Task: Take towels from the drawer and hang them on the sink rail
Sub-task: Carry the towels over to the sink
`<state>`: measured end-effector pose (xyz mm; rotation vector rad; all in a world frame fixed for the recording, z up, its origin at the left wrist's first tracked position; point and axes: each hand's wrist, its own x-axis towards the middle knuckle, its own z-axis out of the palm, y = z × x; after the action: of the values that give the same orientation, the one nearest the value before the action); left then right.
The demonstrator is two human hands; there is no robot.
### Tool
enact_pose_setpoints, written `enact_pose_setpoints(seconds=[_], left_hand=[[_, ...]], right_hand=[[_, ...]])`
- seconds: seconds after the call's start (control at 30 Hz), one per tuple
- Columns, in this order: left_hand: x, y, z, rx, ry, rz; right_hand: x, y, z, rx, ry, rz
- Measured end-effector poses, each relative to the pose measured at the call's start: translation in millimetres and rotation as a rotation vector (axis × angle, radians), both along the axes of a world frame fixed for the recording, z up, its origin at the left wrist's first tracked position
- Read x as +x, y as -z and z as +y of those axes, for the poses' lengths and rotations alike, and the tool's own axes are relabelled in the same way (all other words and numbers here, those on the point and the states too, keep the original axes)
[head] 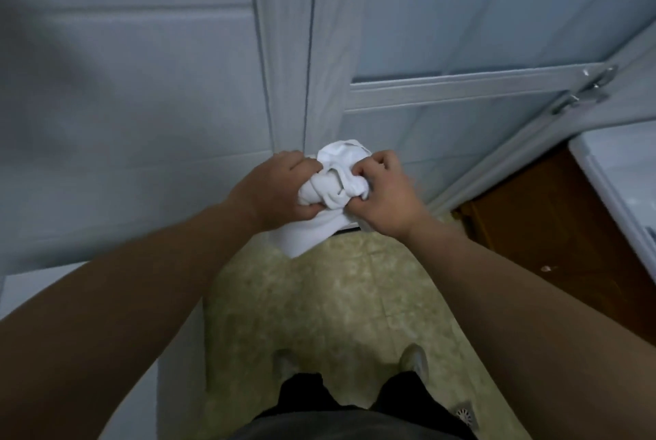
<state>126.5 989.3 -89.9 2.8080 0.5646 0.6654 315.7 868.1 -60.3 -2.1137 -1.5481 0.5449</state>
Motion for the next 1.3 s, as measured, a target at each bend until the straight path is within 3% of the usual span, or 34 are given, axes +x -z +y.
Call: enact_pose_setpoints(seconds=[0.2,0.6,0.8,1.1,1.3], left_hand=[[106,-15,-33,-0.007,0.114,0.017],[385,-46,-149,-0.018,0.298,0.266],[534,-64,-245,0.023,0.485,0.207],[705,-59,-326,0.081,0.852,0.222],[800,-45,-347,0.070,1.066,0.221]], right_hand=[[90,-9,-52,-0.010,0.130,0.015],[333,-12,-203,0.028,0.341,0.043],[453,-26,-312,0.080,0.537,0.055],[545,-23,-425,0.026,0.884,0.039],[595,-20,-450,-0.031,1.081,0.040]])
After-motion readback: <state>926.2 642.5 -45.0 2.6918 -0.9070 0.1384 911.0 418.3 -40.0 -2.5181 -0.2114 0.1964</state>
